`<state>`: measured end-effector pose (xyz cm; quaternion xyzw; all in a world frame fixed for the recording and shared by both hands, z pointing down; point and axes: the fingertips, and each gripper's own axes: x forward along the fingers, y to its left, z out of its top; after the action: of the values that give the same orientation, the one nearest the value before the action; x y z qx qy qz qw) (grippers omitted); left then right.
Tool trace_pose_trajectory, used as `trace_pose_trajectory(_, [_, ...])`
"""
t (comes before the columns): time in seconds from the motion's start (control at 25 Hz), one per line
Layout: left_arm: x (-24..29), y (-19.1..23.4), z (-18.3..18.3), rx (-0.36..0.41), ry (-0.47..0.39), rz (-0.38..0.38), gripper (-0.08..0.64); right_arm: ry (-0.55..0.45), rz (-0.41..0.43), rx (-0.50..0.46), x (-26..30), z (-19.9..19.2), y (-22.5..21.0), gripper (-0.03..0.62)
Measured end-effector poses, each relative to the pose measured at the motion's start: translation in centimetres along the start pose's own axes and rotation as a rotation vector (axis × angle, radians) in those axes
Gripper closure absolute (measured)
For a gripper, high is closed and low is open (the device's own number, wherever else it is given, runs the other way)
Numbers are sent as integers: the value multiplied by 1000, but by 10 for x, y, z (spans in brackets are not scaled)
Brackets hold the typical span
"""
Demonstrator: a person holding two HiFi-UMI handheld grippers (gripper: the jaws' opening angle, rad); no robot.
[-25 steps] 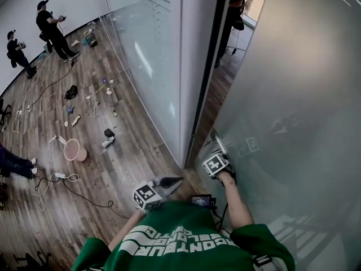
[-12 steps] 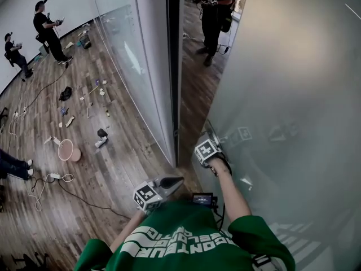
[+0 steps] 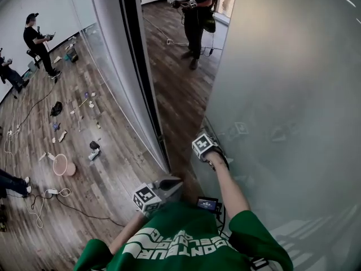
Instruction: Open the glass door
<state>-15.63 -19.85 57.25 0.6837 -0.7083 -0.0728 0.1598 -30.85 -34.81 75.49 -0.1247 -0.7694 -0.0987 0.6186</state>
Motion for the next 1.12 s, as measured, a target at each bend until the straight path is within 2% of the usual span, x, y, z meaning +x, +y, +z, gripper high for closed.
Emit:
trace_pose_trajectory(0.36, [58,4,4,5,47,-148,546,6,-21,79,1,-10,-72,600])
trace_pose_trajectory(0.52, [79,11,12,21,43,-165,546,10,-24,124,-5,-26,-100,600])
trace_pose_trajectory(0.8, [109,39,18,-7,46,-178,546,11,-45,194,-12,-42,-151,600])
trace_pose_trajectory(1.12, [168,55,26,4,74,-269,546,7,-64,287,-8,-71,-210,600])
